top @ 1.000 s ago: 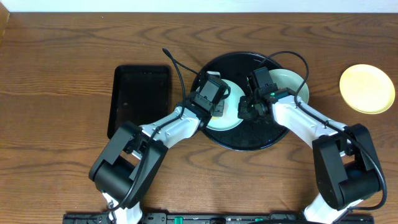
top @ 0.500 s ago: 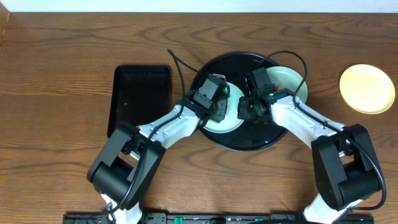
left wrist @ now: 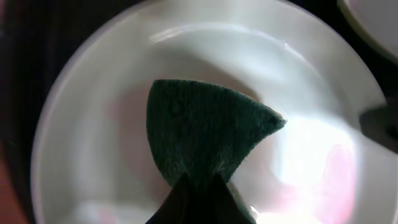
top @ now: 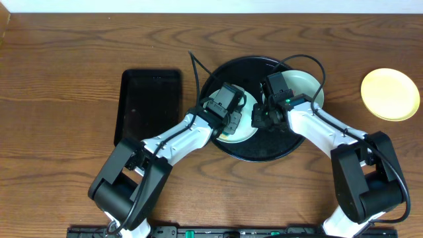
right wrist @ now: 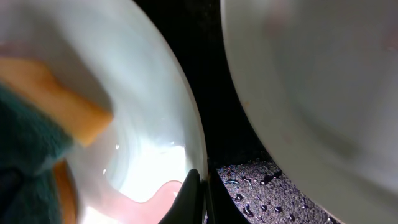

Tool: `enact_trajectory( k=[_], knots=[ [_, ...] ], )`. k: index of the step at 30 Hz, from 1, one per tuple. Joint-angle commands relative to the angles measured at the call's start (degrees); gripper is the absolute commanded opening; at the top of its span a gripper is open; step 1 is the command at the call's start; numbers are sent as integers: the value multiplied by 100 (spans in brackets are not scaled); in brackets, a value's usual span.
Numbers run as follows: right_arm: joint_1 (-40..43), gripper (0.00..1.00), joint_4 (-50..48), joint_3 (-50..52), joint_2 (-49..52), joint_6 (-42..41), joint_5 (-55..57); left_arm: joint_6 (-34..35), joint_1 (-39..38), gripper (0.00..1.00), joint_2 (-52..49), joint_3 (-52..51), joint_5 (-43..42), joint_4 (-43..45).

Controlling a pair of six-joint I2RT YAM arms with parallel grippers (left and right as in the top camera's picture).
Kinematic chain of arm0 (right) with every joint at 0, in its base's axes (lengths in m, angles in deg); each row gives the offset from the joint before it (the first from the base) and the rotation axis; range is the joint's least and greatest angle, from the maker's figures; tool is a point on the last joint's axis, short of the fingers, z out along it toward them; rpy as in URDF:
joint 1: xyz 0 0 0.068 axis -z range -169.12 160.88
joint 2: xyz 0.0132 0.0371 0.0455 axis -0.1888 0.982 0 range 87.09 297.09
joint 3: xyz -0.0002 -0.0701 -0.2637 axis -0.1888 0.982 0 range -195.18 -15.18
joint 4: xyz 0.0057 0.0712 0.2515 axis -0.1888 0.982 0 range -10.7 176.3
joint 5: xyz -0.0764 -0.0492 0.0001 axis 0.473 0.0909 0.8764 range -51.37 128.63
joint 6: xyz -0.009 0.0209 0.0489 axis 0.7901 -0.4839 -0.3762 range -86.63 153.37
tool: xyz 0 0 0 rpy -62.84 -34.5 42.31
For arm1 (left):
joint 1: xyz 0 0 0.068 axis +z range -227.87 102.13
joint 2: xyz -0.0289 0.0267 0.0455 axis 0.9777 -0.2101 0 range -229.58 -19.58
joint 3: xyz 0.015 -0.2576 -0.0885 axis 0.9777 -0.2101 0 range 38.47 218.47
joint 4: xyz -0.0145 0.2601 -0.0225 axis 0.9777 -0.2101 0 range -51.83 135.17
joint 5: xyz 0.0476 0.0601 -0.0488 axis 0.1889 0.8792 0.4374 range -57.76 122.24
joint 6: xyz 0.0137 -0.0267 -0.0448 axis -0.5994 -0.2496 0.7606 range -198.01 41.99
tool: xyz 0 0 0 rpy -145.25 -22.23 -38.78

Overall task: Clean dirty plates on tray and stack at the side
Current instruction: 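Scrub the left pale green plate with the sponge while right gripper holds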

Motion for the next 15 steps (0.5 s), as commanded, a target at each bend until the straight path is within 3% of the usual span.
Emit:
enact_trajectory(
  k=[1, 10, 15],
  knots=[
    [-208, 1, 31, 28, 111, 107, -273, -380, 48, 7, -105, -15, 748, 280],
    [-208, 1, 70, 28, 111, 109, -273, -542, 74, 7, -529, -13, 876, 846],
    [-208, 1, 57, 28, 111, 107, -273, -542, 68, 8, -527, -4, -396, 645]
  ],
)
